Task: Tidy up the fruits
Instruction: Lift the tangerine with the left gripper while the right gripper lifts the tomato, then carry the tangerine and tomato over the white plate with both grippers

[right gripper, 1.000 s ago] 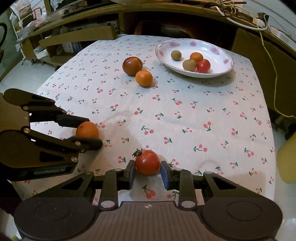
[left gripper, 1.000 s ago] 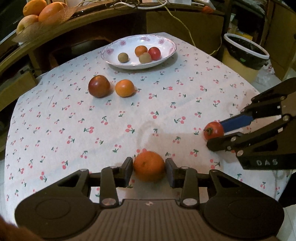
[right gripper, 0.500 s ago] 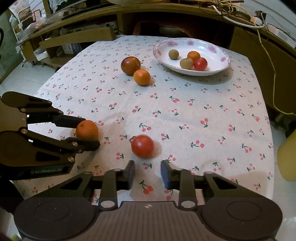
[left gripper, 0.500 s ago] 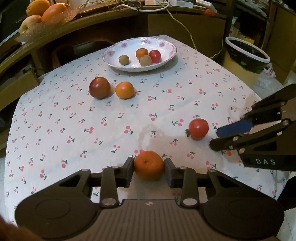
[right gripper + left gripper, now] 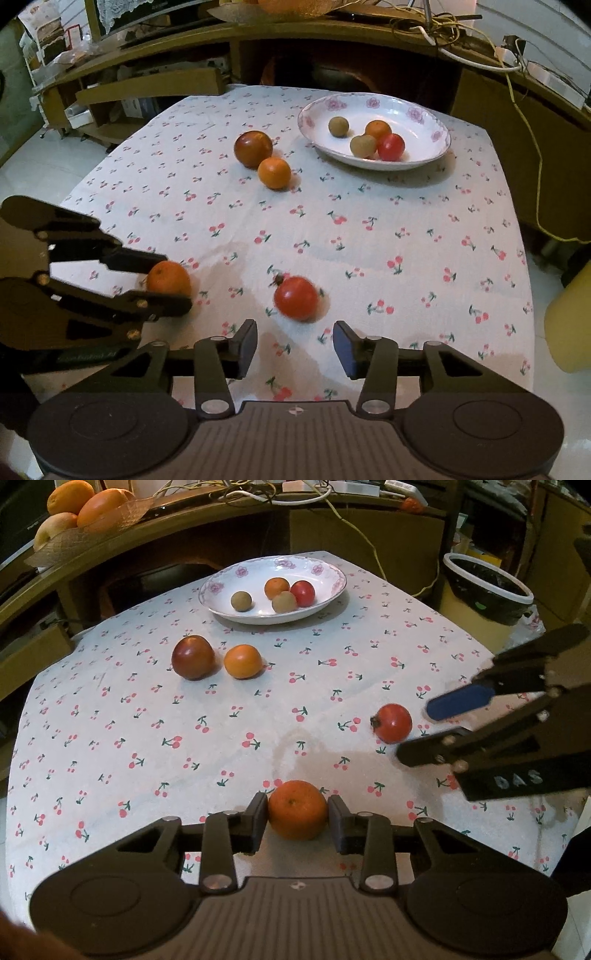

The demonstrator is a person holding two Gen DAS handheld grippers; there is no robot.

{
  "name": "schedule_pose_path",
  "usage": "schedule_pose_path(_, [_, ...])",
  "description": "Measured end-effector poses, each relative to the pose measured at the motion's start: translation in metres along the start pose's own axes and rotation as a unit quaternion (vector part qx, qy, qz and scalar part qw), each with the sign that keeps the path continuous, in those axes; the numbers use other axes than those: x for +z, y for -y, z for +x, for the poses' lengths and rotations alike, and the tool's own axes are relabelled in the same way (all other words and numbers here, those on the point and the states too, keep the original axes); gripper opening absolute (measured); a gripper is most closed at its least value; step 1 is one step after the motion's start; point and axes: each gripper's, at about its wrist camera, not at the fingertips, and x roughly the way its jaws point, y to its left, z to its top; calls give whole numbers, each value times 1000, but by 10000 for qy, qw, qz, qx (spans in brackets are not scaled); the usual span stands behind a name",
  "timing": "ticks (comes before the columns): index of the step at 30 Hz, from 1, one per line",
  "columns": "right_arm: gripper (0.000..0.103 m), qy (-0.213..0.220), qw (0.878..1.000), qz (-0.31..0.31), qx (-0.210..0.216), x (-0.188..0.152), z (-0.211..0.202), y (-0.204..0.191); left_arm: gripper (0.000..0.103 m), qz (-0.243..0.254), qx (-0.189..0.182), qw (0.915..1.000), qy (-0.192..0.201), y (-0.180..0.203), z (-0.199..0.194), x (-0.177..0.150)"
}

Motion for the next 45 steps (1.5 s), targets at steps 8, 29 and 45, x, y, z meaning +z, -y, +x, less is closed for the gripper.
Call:
schedule_pose_path(8, [29,-104,9999,-62,-34,10,14,-5,40,37,23,10000,12,-1,0,3])
schedule_pose_path(29, [28,434,9977,450,-242,56,-5,19,40,-72,339,9973,647,-12,7,88])
schedule_pose_path(45, [29,692,9928,756,-621,116,25,61,39,-293,472,9951,816,-38,52,161])
